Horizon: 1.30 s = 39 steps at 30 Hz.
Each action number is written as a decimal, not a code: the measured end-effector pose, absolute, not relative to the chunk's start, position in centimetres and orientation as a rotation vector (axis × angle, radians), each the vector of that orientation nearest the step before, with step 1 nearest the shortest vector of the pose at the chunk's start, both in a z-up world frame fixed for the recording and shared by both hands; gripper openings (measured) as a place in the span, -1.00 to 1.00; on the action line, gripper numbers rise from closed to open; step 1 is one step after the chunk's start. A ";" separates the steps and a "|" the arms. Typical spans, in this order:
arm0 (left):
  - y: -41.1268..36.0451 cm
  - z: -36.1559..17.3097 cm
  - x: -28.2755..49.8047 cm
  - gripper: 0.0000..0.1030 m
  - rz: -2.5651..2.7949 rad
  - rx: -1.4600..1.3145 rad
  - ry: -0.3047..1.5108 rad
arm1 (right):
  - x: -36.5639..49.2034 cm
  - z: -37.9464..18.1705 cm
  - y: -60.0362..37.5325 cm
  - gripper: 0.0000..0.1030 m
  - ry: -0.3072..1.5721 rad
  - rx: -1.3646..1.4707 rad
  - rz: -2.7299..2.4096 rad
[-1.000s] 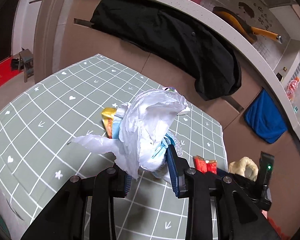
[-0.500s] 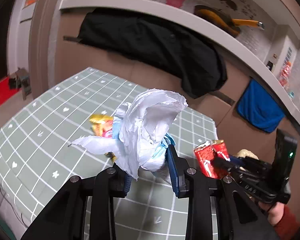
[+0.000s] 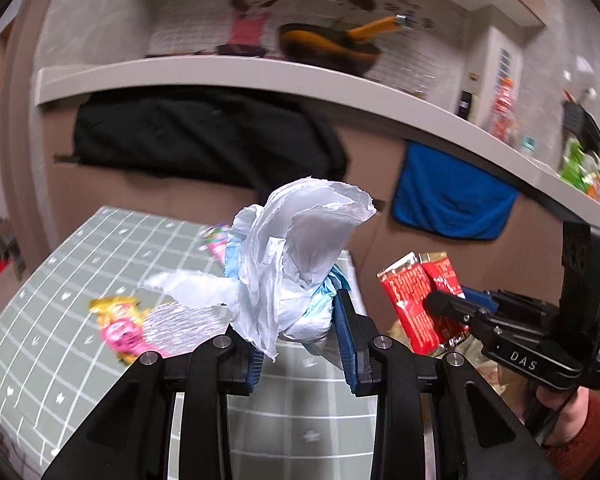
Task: Collect trash
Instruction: 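Carry the white bag and red wrappers over the bin and open both grippers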
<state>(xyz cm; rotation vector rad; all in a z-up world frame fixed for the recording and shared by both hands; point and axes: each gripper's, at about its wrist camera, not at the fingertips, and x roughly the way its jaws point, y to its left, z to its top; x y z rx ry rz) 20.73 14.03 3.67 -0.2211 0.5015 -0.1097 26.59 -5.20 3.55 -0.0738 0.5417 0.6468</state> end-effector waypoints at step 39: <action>-7.5 0.1 29.3 -0.37 -0.463 -0.190 0.618 | 24.9 2.0 -27.9 -0.61 0.516 0.104 0.228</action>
